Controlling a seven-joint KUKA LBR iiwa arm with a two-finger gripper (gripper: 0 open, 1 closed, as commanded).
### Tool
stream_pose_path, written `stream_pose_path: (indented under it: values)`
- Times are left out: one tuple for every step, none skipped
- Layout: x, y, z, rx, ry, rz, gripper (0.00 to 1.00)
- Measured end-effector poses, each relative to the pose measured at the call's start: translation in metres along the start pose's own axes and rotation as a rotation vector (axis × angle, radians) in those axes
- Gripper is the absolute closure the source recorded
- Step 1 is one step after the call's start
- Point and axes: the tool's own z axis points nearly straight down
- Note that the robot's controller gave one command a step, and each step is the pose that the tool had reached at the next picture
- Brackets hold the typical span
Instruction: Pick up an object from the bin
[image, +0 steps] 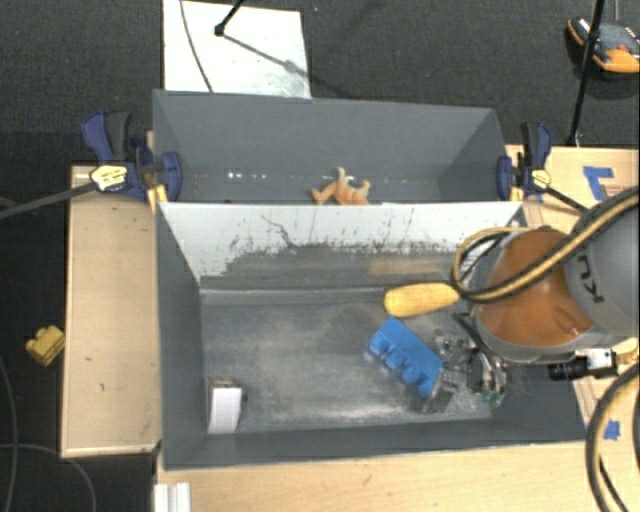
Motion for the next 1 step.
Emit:
stream_pose_path:
  values:
    - [0.0,0.0,0.0,0.0,0.0,-0.001,1.0]
